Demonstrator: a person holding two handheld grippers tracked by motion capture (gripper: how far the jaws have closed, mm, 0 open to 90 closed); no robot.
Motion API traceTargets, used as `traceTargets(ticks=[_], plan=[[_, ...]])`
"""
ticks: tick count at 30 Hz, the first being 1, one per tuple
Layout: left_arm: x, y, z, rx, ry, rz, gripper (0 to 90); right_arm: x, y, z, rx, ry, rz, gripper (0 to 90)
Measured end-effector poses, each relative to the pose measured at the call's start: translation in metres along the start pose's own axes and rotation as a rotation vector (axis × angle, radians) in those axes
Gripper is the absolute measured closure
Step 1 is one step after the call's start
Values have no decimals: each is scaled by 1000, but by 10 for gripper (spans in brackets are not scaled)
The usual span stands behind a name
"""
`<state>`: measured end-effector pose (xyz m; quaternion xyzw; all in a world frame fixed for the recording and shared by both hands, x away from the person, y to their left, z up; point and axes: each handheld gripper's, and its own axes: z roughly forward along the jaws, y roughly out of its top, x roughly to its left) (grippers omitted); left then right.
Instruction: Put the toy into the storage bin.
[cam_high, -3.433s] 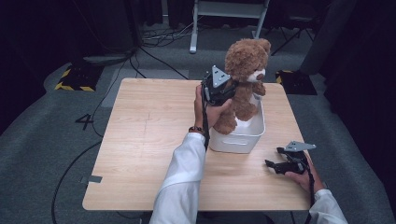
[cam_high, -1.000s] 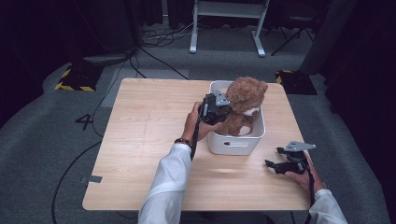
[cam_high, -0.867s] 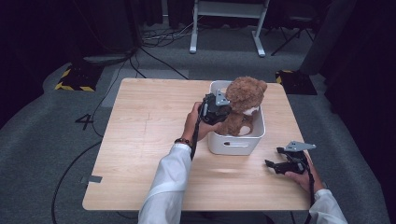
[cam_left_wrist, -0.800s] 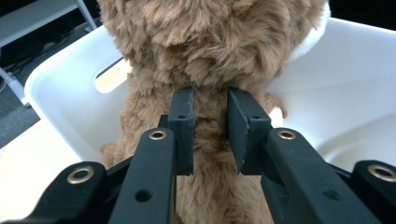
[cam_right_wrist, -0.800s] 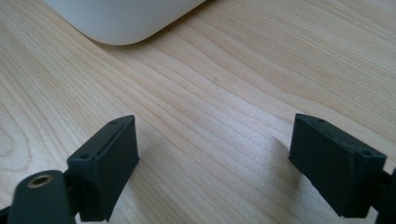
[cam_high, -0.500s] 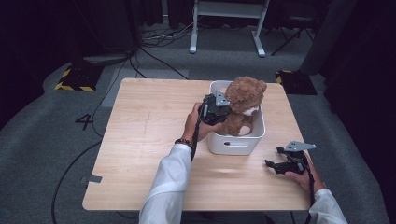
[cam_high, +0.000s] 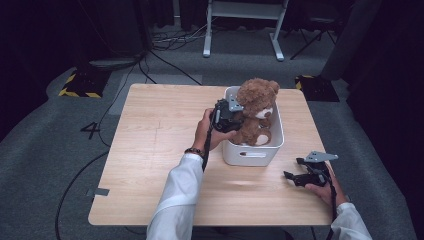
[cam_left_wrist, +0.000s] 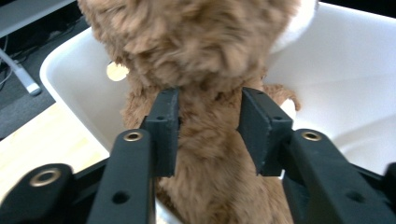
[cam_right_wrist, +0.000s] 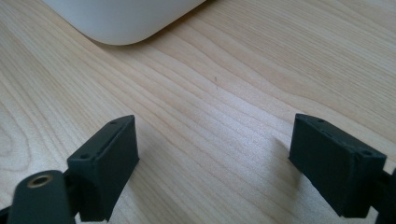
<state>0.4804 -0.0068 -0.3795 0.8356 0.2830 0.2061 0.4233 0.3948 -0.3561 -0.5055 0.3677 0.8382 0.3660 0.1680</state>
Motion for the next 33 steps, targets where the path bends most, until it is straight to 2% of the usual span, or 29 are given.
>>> traceTargets(ticks=[18,21,26,28,33], plan=[[7,1,-25,-14,-9,-20,416,0,0,0,1,-1,0,150],[7,0,-30,-13,-1,-16,398,0,0,0,1,0,0,150],[9,0,-36,-20,6,-27,305,0,0,0,1,0,0,150],[9,0,-38,-18,30,-29,270,0,0,0,1,0,0,150],[9,-2,-44,-7,47,-31,197,0,0,0,1,-1,0,150]])
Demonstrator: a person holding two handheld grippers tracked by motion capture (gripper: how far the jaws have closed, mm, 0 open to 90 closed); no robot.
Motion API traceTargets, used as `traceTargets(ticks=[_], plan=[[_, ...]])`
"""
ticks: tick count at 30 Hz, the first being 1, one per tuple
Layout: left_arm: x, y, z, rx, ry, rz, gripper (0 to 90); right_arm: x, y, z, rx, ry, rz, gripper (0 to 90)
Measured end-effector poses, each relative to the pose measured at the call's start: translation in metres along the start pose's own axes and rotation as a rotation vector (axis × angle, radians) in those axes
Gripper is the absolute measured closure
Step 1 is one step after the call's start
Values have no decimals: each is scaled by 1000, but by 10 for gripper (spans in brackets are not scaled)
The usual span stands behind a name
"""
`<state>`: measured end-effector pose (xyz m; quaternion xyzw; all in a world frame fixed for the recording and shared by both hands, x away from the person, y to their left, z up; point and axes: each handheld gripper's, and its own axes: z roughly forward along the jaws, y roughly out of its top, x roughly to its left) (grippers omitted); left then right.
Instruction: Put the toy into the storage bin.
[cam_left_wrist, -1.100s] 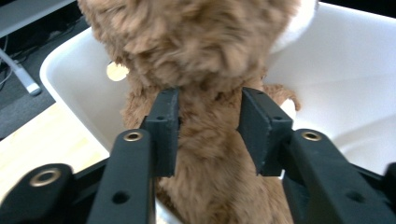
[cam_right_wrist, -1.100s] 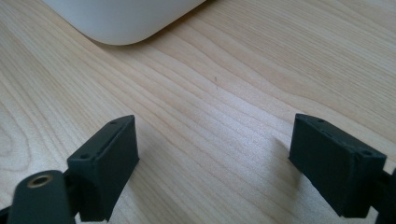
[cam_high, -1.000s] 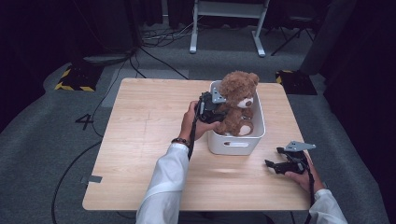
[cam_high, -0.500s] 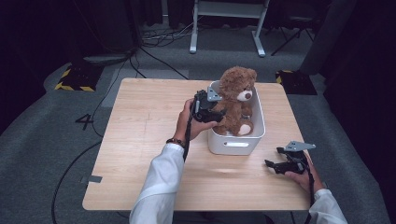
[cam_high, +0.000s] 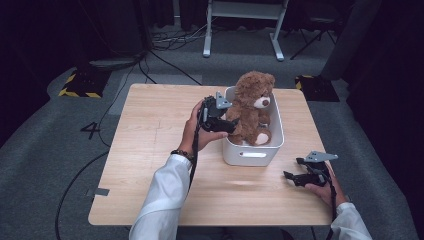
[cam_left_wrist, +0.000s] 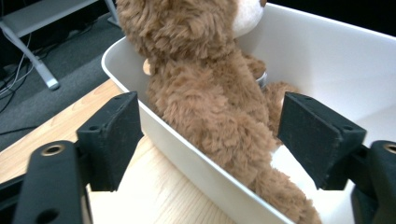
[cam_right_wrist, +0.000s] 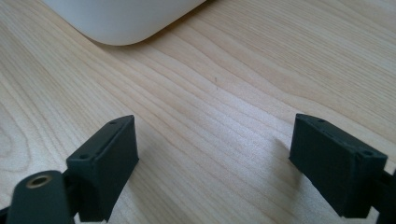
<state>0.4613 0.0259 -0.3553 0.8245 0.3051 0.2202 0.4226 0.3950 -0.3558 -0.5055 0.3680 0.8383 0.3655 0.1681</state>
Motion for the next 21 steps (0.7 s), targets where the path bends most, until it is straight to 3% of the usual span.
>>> traceTargets(ticks=[13,21], plan=[[5,-11,-24,7,23,4,163,0,0,0,0,0,0,150],[9,-24,-34,40,52,44,164,0,0,0,0,0,0,150]])
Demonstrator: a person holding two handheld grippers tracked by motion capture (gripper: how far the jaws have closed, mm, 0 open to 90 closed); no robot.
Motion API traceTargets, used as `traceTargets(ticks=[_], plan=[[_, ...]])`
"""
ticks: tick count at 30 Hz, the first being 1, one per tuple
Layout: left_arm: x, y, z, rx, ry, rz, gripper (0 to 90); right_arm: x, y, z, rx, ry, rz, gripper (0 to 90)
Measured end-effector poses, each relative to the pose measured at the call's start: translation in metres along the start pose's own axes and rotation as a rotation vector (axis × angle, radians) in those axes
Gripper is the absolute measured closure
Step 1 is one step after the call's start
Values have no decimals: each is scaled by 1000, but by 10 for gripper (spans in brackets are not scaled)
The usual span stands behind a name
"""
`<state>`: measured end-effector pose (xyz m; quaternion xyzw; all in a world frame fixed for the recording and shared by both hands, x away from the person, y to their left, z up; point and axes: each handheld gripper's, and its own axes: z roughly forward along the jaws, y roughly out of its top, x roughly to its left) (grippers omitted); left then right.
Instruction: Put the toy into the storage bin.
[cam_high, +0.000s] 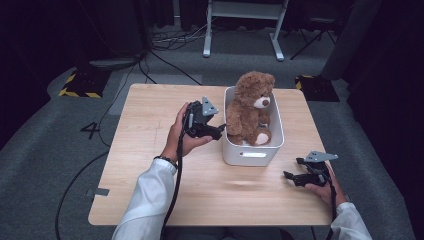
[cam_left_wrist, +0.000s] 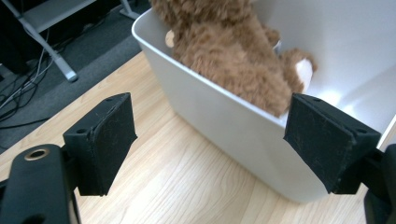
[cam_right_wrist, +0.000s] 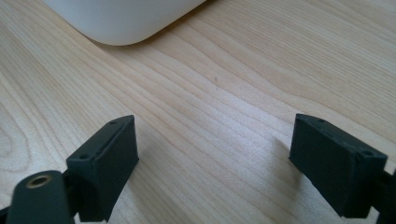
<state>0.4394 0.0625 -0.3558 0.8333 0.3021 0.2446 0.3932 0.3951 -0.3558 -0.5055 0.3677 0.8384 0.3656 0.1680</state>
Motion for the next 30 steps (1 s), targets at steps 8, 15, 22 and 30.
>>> traceTargets(ticks=[8,15,22,30], plan=[[4,-15,-7,28,14,7,164,0,0,0,0,0,1,150],[4,-22,-12,45,30,28,165,0,0,0,0,0,0,150],[3,-32,-16,58,59,34,162,0,0,0,0,0,0,150],[0,-43,-21,83,63,56,162,0,0,0,0,0,0,150]])
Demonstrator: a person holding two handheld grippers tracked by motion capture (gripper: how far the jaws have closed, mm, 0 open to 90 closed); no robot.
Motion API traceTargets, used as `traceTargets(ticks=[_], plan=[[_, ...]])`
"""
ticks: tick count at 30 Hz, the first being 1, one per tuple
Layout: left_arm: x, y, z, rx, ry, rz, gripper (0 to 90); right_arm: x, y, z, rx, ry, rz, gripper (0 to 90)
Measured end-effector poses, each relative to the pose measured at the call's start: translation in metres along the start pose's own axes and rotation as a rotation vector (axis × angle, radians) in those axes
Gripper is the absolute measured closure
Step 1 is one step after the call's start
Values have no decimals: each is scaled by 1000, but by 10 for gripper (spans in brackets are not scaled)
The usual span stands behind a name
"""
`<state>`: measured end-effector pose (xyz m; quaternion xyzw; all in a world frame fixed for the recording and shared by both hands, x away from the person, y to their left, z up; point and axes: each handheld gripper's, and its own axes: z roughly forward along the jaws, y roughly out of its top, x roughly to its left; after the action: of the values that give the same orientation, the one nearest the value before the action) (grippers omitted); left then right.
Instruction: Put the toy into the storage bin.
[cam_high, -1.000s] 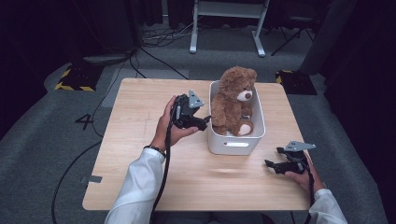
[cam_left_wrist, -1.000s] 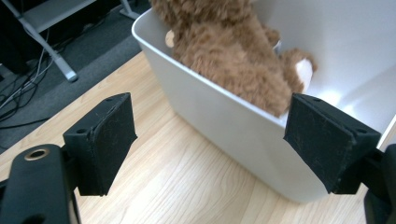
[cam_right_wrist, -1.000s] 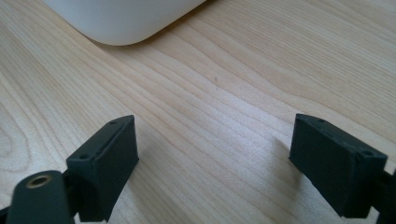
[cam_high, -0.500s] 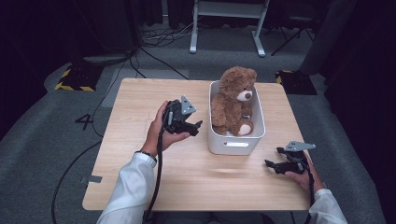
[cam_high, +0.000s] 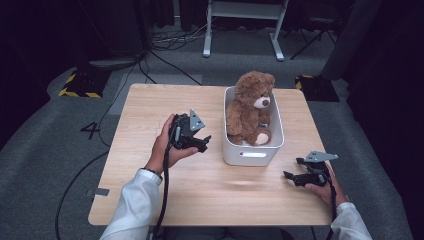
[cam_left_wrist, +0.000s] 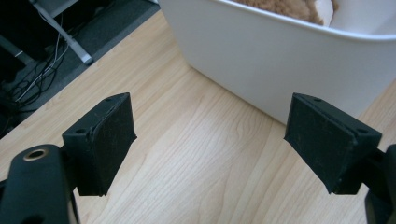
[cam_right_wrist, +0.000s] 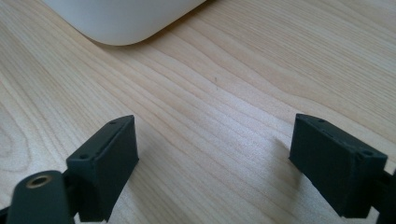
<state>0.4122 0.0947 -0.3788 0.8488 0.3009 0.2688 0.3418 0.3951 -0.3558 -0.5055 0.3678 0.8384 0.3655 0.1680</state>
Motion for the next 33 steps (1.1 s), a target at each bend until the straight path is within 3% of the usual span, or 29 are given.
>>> traceTargets(ticks=[13,33], plan=[[1,-27,-1,64,35,-6,163,0,0,0,1,0,-1,149],[-1,-60,-2,134,45,5,165,0,0,0,1,0,-1,149]])
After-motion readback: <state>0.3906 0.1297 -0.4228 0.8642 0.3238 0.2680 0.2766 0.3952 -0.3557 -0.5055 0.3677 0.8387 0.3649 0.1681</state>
